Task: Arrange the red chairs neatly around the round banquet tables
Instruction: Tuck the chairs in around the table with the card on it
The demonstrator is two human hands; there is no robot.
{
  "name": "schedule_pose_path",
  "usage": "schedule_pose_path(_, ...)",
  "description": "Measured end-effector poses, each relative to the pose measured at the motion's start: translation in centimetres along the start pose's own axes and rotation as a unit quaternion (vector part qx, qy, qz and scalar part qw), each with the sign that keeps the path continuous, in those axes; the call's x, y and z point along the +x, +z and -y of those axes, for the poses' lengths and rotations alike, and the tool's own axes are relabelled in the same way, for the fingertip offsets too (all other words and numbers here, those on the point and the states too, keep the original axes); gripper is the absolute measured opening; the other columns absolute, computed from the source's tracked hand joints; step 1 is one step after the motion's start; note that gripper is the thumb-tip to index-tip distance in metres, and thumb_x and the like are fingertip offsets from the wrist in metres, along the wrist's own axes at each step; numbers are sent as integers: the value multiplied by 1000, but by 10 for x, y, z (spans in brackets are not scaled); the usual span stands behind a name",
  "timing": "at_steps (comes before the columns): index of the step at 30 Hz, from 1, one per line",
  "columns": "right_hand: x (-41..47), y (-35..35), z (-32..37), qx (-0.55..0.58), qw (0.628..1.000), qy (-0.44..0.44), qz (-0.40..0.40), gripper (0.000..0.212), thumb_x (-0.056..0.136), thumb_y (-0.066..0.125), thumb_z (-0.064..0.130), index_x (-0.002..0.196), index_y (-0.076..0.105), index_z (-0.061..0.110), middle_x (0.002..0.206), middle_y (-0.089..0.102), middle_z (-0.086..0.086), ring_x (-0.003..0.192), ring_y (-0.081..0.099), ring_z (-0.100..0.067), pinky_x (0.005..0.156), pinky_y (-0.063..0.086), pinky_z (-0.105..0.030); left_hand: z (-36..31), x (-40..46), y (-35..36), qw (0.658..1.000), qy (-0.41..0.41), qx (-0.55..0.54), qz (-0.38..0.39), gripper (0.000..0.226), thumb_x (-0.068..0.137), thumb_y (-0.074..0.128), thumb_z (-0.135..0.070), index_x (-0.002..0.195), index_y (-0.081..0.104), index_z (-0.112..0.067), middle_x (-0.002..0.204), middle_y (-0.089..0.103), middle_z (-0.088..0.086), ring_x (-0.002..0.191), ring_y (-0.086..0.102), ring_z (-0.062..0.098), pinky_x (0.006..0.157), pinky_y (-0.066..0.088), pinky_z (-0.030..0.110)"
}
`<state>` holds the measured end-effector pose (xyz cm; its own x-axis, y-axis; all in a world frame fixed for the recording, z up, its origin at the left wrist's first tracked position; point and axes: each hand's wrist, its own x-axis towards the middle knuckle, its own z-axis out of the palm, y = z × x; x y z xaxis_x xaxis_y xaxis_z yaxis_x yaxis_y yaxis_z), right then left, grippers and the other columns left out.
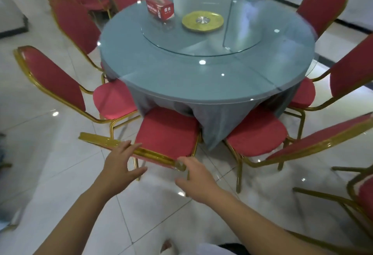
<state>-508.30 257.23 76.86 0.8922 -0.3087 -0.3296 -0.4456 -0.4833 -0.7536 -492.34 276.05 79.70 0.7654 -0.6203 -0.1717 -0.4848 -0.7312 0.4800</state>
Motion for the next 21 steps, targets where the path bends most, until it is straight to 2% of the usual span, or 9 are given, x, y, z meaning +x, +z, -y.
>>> schedule_pose_path(3, 7, 29, 41, 15, 999, -9, -37, 60, 89, 61, 37, 145, 42, 26, 136, 44, 9, 124, 43, -12, 107, 38, -32, 43, 0, -22, 999, 37, 13, 4, 75, 79, 77, -44, 145, 46, -27, 156, 35, -2, 145, 29, 18, 117, 26, 40)
schedule_pose_path(7, 17, 47, 74, 2, 998, -21, -58, 58, 88, 61, 38, 143, 43, 29, 134, 41, 14, 124, 41, -9, 108, 39, -34, 74, 12, -40, 997, 72, 23, 22, 75, 78, 61, -54, 147, 40, -34, 159, 28, -5, 147, 22, 17, 119, 20, 41)
schedule_pose_path(11, 46, 45, 99, -15, 996, -26, -80, 53, 91, 62, 38, 141, 46, 30, 135, 43, 15, 125, 41, -7, 108, 38, -31, 101, 35, -59, 998, 31, -48, 0, 68, 88, 69, -43, 147, 37, -39, 160, 26, -5, 148, 19, 18, 119, 20, 44)
schedule_pose_path(14, 79, 45, 122, -15, 995, -39, -90, 51, 90, 65, 35, 139, 50, 30, 132, 45, 17, 124, 42, -2, 106, 37, -25, 123, 49, -74, 996, 18, -90, 17, 66, 89, 67, -47, 146, 36, -42, 160, 25, -7, 148, 17, 15, 120, 20, 44)
schedule_pose_path(18, 140, 53, 155, 24, 994, -42, -94, 45, 89, 68, 37, 132, 55, 32, 127, 49, 18, 119, 45, 1, 103, 38, -23, 157, 70, -104, 989, -7, -142, 27, 63, 89, 66, -47, 145, 37, -44, 159, 25, -12, 147, 19, 8, 117, 20, 32)
schedule_pose_path(21, 191, 67, 183, 62, 994, -37, -87, 44, 89, 70, 32, 130, 58, 29, 126, 53, 15, 117, 48, -1, 100, 39, -22, 184, 88, -131, 981, -45, -189, 15, 60, 90, 66, -45, 144, 40, -42, 155, 32, -15, 141, 27, 4, 111, 25, 24)
